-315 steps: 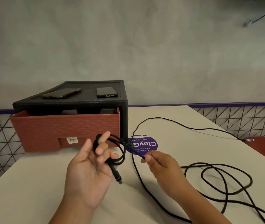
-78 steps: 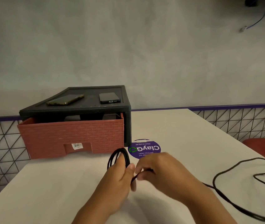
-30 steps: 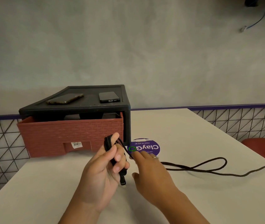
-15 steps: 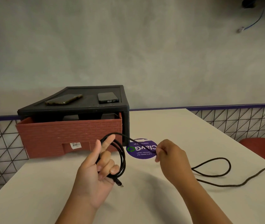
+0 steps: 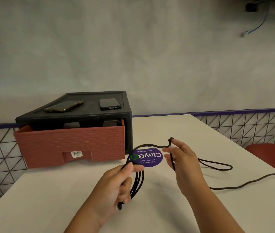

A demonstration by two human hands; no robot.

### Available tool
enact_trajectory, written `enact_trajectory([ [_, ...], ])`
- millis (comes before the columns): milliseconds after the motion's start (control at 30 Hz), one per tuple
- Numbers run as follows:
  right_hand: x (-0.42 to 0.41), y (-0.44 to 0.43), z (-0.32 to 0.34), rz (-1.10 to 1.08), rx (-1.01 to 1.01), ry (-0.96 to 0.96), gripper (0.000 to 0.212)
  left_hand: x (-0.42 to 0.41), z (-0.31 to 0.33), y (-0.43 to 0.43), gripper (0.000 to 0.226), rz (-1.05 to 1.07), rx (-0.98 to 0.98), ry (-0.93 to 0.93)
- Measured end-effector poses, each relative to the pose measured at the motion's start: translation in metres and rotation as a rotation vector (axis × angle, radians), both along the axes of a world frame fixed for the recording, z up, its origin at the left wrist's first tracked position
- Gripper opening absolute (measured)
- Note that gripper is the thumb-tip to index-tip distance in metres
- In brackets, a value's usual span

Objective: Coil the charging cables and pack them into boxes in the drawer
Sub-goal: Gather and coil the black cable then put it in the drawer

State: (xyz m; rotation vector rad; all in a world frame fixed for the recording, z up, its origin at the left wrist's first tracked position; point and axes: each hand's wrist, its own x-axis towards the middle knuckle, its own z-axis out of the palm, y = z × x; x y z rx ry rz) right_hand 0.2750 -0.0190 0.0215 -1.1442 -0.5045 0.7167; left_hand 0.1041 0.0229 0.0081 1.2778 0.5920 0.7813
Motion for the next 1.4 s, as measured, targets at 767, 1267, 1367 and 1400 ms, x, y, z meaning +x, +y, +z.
enact_trajectory([
  [767,-0.023,0.002,-0.018,-0.005,-0.184,-1.134,0.017,-0.002,0.000,0.018,0.033,0.129,-0.451,-0.191],
  [1267,-0.033,-0.003,-0.011,0.496,0.113,-0.555,0.006,0.010,-0.004,0.002,0.023,0.134,0.098,0.165],
  [1367,-0.036,-0.004,-0.009,0.400,0.008,-0.708,0.017,0.011,-0.007,0.004,0.026,0.149,0.233,0.280],
  [1400,-0.038,-0.004,-0.009,0.343,-0.045,-0.787,0.023,0.012,-0.009,0.005,0.024,0.170,0.326,0.343],
])
